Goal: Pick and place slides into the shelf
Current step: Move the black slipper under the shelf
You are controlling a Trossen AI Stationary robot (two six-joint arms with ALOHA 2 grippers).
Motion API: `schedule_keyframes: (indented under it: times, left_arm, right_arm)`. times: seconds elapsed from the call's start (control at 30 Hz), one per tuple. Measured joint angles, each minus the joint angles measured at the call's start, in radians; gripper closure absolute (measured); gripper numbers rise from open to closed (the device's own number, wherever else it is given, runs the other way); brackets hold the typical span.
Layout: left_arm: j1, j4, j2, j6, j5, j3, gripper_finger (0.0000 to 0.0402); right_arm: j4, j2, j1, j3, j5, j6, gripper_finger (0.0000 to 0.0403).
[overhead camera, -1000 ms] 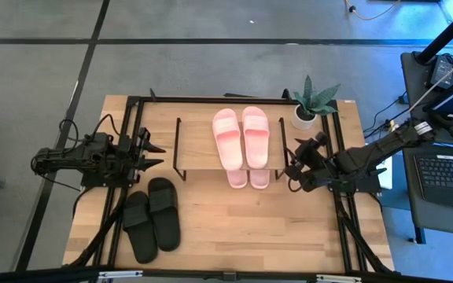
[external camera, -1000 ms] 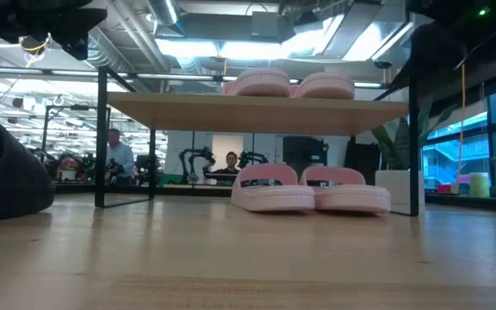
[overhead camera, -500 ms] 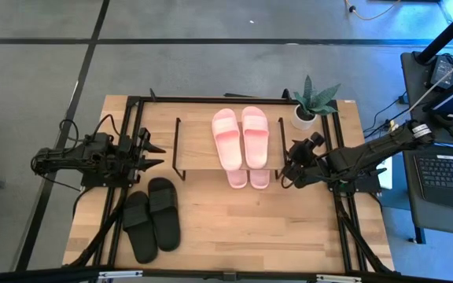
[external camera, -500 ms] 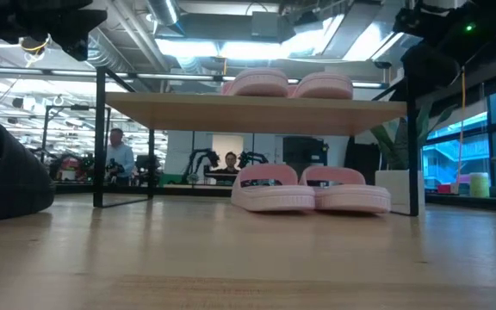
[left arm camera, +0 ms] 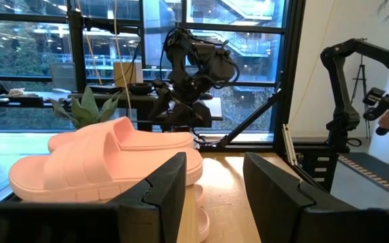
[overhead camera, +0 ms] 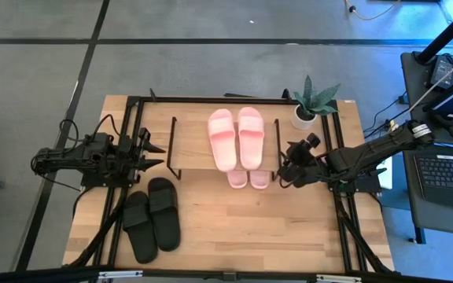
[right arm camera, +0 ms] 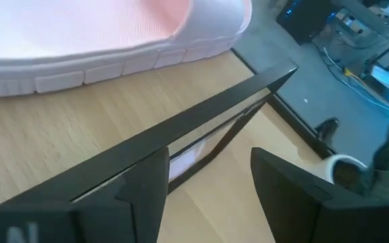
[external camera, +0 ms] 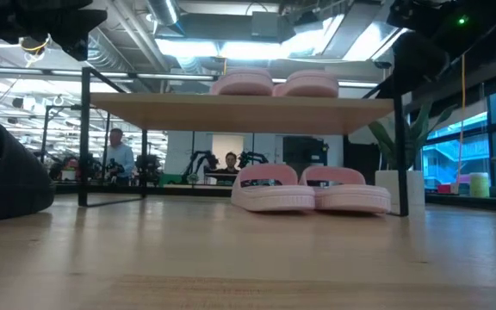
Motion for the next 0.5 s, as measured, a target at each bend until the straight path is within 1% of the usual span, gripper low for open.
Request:
schedule_keyframes:
  times: [0.23,0.33,0.5]
  left_arm:
    - [0.000,-0.003,0.000,0.000,0.000,0.000,0.0260]
    - [0.000,-0.009,0.000,0.000,0.000,0.000,0.0260]
    - [0.000,-0.019,0.000,-0.004,0.000,0.000,0.0260]
  right_arm:
    - [0.092,0.000,-0.025,0.000,-0.007,-0.076,0.0192]
    - [0.091,0.000,-0.039,0.000,-0.021,-0.086,0.0192]
    - [0.037,-0.001,-0.050,0.000,-0.022,-0.087,0.0192]
